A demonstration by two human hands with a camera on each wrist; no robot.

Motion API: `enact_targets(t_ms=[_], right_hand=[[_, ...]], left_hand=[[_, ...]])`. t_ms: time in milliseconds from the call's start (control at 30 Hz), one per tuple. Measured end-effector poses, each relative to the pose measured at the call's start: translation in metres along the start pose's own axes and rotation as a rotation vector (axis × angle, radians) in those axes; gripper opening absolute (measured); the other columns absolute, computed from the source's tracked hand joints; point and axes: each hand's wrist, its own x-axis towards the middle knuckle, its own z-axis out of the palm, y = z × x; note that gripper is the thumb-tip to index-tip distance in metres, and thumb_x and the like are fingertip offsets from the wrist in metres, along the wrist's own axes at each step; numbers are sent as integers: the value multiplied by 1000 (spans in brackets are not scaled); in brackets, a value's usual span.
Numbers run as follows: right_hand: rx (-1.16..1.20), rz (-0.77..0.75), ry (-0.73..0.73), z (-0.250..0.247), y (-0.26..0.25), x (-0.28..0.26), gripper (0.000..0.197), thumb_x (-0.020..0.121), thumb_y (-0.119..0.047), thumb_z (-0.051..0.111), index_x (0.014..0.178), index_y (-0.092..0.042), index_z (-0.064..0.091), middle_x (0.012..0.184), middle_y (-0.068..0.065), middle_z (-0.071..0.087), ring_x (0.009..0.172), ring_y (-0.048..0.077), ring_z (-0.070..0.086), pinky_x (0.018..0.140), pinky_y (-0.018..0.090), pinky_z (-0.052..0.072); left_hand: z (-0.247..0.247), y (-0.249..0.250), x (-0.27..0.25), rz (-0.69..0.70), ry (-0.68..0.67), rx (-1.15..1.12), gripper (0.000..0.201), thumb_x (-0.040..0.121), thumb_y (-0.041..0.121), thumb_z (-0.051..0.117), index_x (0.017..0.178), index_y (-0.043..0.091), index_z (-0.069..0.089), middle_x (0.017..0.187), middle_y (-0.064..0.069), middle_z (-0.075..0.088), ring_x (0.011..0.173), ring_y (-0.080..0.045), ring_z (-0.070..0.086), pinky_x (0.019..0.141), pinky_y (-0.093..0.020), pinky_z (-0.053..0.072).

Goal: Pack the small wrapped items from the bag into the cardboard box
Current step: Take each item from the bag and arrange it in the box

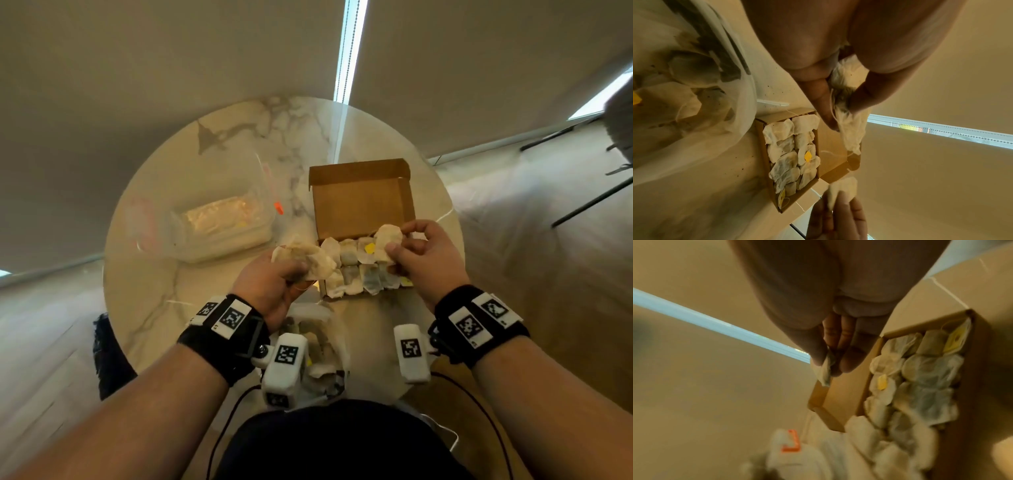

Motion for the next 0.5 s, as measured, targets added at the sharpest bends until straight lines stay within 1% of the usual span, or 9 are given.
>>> enact_targets(t_ms=[67,133,167,200,267,300,367,400,500], right_hand=[[-166,-32,-32,0,10,6,31,91,-14,79,107,-28,57,93,4,74,81,22,74,79,42,64],[-385,-57,-86,5,23,10,30,89,-22,81,103,-32,56,93,-2,71,81,16,69,73,32,58],[-453,-55,-114,10,30,11,29,89,-24,80,102,-31,56,91,-4,70,81,13,67,71,28,53],[-496,-43,-137,15,35,13,26,89,-26,80,100,-31,57,89,-5,69,80,12,66,71,28,52],[-535,-2,-159,27,44,18,20,89,-30,78,97,-31,60,87,-5,69,83,13,67,77,32,55],[-553,8,-166,31,47,20,18,90,-31,78,97,-31,61,87,-7,69,85,13,67,80,32,55],[-598,7,-187,38,48,22,13,92,-30,76,99,-29,65,88,-10,64,87,10,63,81,28,49],[-619,-1,-205,41,48,23,12,93,-29,75,101,-27,66,90,-9,65,88,9,62,81,28,49],[-650,-72,-224,47,48,26,14,94,-28,73,107,-26,69,100,-4,70,98,17,65,89,35,55]], left_hand=[[1,-1,6,1,22,-1,23,96,-14,54,110,0,67,91,-13,78,82,-21,78,70,-29,65],[2,-4,9,-1,63,-9,21,97,-11,57,109,2,67,90,-11,79,82,-21,78,74,-30,65],[2,-6,10,-5,81,-10,19,97,-10,58,107,4,67,89,-10,80,82,-20,78,77,-32,66],[2,-8,11,-8,95,-16,18,98,-8,59,106,4,68,87,-9,80,82,-20,78,79,-33,66],[2,-13,11,-15,126,-34,14,98,-6,60,104,4,68,87,-9,80,81,-20,78,79,-33,66],[1,-15,11,-19,146,-50,13,98,-6,60,104,3,68,87,-10,80,80,-20,78,78,-34,66],[1,-17,12,-31,179,-116,11,98,-5,58,101,2,66,85,-11,79,75,-21,78,76,-35,65],[1,-17,11,-38,191,-160,11,98,-5,56,100,1,66,85,-13,78,74,-22,78,76,-36,65],[3,-18,9,-45,211,-217,12,99,-5,53,101,-2,65,90,-16,78,75,-25,78,77,-38,66]])
